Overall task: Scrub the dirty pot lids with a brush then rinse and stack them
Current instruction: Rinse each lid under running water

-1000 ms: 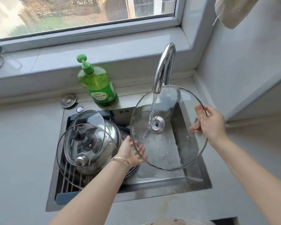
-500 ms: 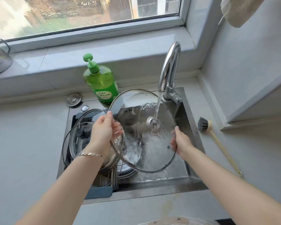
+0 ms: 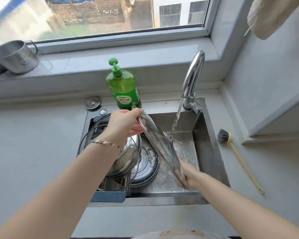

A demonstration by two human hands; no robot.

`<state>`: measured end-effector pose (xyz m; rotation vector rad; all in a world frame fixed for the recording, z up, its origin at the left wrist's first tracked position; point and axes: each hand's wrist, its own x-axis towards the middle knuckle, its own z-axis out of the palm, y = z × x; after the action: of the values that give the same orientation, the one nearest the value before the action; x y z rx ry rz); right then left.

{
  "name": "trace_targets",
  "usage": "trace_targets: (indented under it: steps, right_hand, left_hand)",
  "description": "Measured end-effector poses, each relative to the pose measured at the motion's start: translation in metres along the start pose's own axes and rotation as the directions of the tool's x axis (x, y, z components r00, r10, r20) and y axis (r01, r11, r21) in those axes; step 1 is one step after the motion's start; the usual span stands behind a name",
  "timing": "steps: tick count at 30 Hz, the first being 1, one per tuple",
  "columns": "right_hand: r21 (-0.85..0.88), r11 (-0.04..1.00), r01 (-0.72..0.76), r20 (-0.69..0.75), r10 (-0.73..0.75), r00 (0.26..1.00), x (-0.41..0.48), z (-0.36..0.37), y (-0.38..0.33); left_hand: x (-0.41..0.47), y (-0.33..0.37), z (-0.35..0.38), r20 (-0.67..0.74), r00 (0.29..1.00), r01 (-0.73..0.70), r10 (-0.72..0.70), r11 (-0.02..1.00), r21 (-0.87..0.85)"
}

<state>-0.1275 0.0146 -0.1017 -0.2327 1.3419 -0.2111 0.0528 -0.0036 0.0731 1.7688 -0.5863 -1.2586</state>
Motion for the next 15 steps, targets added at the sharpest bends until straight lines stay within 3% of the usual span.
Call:
trace_targets:
  steps: [4, 9, 12, 15]
  right_hand:
    - [-0.031, 0.995, 0.094, 0.043, -0.092, 0.995, -0.008, 0.033, 0.01]
    - [0.011, 0.995, 0.095, 0.13, -0.095, 0.987, -0.015, 0.065, 0.007]
    - [-0.007, 0.979, 0.206, 0.06, -0.205, 0.977, -0.013, 0.071, 0.002]
    - [-0.02, 0.961, 0.276, -0.02, -0.276, 0.961, -0.016, 0.069, -0.01]
  left_hand:
    - [-0.019, 0.017, -0.001, -0.006, 0.986, -0.169, 0.17, 0.983, 0.076]
    - [-0.036, 0.033, -0.013, -0.026, 0.939, -0.339, 0.343, 0.935, 0.103]
    - [-0.027, 0.027, -0.042, -0.125, 0.93, -0.337, 0.345, 0.938, 0.077]
    - [-0.004, 0.005, -0.087, -0.278, 0.929, -0.234, 0.243, 0.97, 0.063]
